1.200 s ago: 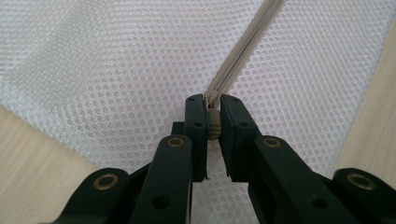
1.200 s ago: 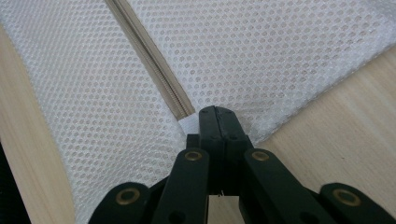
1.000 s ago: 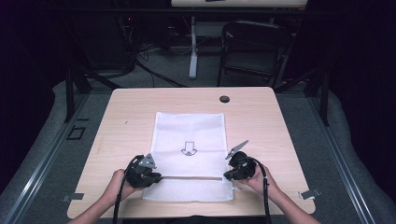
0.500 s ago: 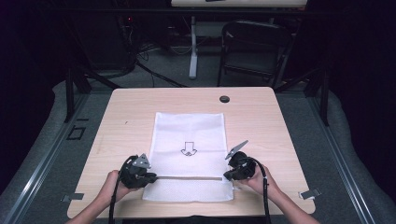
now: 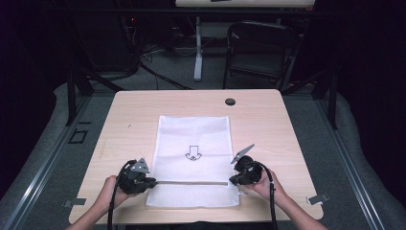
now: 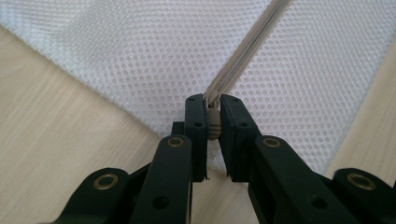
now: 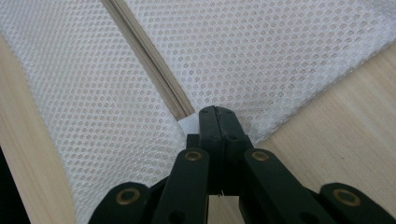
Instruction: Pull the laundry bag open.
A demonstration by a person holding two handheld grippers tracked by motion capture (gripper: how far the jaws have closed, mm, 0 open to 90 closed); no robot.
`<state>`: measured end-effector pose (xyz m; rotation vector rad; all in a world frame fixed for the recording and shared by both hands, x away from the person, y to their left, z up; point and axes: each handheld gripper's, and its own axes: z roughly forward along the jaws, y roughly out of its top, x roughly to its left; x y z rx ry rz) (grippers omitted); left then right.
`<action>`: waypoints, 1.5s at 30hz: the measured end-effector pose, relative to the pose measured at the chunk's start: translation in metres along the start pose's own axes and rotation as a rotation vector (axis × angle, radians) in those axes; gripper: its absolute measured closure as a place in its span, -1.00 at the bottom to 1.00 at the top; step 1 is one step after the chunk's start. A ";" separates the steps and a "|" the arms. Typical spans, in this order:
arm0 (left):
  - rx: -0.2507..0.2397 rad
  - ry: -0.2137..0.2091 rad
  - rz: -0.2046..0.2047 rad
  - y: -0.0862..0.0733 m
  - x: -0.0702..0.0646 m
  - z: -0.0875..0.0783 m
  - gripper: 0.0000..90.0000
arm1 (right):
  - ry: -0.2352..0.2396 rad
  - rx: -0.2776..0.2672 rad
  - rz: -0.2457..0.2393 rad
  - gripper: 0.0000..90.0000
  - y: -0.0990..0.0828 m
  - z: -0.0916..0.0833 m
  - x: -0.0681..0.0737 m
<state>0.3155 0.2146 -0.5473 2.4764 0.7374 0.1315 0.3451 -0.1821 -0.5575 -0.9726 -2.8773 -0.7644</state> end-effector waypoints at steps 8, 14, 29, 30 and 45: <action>0.003 0.006 0.001 -0.002 0.002 -0.002 0.84 | -0.001 0.001 0.001 1.00 0.000 0.000 0.000; 0.015 0.031 -0.020 -0.009 0.006 -0.006 0.84 | 0.001 0.000 0.003 1.00 0.000 0.000 0.000; 0.011 0.034 -0.046 -0.019 0.009 -0.008 0.83 | 0.001 -0.001 0.005 1.00 0.000 0.000 0.000; 0.013 0.035 -0.047 -0.019 0.009 -0.008 0.84 | 0.001 -0.001 0.005 1.00 0.000 0.000 0.000; 0.001 0.023 -0.064 -0.021 0.010 -0.007 0.83 | 0.003 -0.005 0.007 1.00 0.000 0.000 -0.001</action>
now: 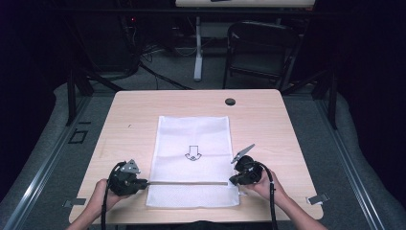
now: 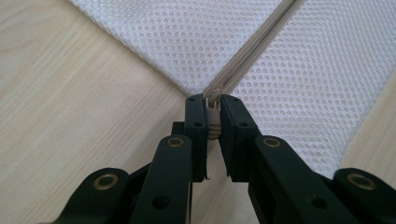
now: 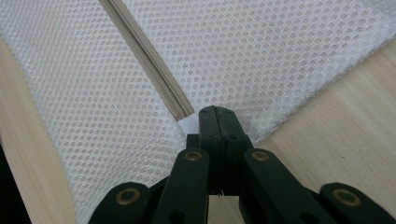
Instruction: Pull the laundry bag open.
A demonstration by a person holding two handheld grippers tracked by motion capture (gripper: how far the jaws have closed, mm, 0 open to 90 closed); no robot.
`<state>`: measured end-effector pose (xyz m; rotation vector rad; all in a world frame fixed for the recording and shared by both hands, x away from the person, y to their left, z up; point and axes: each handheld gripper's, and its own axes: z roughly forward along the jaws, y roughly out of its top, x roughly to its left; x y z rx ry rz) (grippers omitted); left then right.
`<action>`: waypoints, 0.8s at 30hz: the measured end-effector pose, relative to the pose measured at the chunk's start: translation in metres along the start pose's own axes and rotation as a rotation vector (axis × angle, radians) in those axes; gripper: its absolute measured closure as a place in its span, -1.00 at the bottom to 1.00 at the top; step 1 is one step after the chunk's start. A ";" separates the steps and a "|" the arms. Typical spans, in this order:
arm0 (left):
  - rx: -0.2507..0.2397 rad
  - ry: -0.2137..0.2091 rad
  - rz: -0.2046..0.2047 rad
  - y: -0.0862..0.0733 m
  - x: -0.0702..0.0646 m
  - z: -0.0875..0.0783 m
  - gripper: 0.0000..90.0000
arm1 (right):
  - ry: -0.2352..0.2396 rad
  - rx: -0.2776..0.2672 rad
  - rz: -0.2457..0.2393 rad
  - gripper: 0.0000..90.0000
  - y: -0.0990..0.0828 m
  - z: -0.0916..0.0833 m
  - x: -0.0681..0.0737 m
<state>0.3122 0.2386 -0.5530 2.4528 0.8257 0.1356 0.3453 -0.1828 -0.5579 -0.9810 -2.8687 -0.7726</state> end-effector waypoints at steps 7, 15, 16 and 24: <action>-0.009 0.003 -0.015 0.001 0.001 0.000 0.82 | -0.002 0.006 -0.006 1.00 0.000 -0.001 0.000; -0.045 -0.010 -0.075 0.002 0.005 -0.006 0.41 | -0.006 0.009 -0.007 1.00 0.000 -0.001 0.001; -0.052 -0.010 -0.089 0.002 0.006 -0.007 0.28 | -0.011 0.001 -0.003 1.00 0.000 0.000 0.002; -0.076 -0.003 -0.158 0.006 0.008 -0.016 -0.41 | -0.011 -0.046 -0.013 0.52 0.004 -0.012 0.002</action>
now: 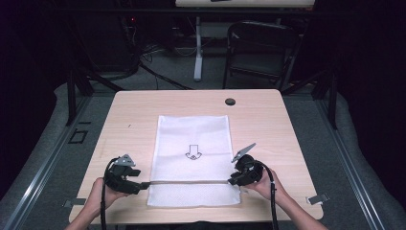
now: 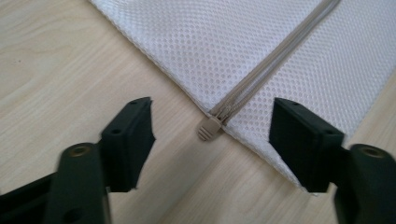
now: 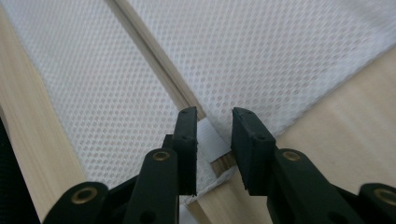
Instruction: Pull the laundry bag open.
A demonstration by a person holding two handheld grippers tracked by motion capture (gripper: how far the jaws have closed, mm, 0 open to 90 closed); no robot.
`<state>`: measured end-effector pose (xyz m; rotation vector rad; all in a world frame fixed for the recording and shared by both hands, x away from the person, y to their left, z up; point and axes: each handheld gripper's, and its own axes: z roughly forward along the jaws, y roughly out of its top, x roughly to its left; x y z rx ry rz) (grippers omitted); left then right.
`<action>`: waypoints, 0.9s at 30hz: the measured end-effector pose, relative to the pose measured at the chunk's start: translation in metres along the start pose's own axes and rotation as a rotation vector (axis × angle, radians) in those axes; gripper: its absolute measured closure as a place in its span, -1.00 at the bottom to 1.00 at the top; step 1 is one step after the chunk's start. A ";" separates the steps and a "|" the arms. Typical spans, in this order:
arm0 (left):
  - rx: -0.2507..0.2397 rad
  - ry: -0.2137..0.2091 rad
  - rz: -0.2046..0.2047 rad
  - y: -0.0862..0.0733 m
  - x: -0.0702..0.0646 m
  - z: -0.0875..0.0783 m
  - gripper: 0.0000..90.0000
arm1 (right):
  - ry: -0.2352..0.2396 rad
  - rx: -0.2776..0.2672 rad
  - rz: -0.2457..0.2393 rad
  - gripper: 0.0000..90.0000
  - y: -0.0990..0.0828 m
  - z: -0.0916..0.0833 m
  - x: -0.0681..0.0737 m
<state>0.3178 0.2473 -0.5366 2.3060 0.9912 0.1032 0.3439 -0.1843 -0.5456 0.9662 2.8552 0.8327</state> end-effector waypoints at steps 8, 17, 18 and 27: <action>-0.044 0.043 -0.056 0.007 -0.009 -0.023 -0.72 | -0.110 -0.067 0.066 -0.25 0.008 -0.035 0.001; -0.050 0.102 -0.096 0.004 -0.027 -0.037 -0.86 | -0.191 -0.095 0.113 -0.68 -0.013 -0.062 0.009; -0.055 0.110 -0.099 0.004 -0.029 -0.039 -0.87 | -0.196 -0.101 0.125 -0.69 -0.018 -0.064 0.010; -0.091 0.150 -0.126 -0.010 -0.034 -0.042 -0.91 | -0.256 -0.127 0.228 -0.80 -0.068 -0.079 0.012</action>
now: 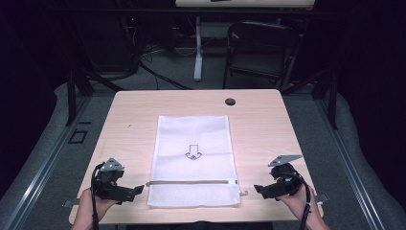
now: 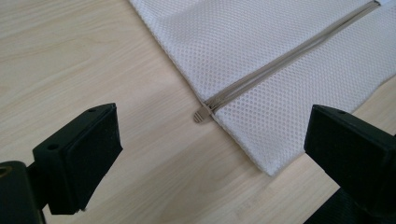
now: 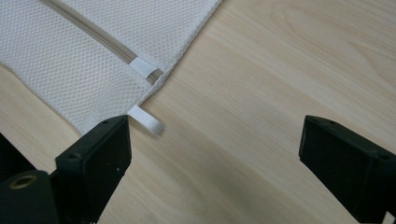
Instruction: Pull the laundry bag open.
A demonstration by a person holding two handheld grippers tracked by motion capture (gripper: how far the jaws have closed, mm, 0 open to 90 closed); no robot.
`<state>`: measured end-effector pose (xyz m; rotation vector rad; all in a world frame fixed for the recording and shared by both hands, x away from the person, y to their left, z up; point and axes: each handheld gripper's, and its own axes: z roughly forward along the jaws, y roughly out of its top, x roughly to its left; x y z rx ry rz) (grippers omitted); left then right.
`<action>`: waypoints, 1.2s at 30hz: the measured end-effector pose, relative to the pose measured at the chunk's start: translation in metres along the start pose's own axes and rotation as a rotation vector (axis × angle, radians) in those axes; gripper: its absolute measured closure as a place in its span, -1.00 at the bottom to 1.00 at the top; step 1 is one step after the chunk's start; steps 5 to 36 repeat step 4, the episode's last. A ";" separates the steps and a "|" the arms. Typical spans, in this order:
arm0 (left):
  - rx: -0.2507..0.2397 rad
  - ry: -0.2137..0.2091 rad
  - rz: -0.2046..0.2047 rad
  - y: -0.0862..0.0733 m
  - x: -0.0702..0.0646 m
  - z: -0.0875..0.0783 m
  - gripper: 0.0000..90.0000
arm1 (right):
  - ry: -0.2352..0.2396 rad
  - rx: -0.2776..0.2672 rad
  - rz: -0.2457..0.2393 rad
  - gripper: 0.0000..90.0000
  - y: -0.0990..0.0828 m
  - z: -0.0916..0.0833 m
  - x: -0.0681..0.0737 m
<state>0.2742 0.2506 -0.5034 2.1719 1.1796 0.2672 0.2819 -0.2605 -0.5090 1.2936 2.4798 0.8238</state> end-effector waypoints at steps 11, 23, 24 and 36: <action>0.003 -0.022 -0.008 -0.001 0.004 0.003 -0.91 | -0.016 -0.002 -0.020 -0.81 0.001 0.002 -0.001; 0.003 -0.022 -0.008 -0.001 0.004 0.003 -0.91 | -0.016 -0.002 -0.020 -0.81 0.001 0.002 -0.001; 0.003 -0.022 -0.008 -0.001 0.004 0.003 -0.91 | -0.016 -0.002 -0.020 -0.81 0.001 0.002 -0.001; 0.003 -0.022 -0.008 -0.001 0.004 0.003 -0.91 | -0.016 -0.002 -0.020 -0.81 0.001 0.002 -0.001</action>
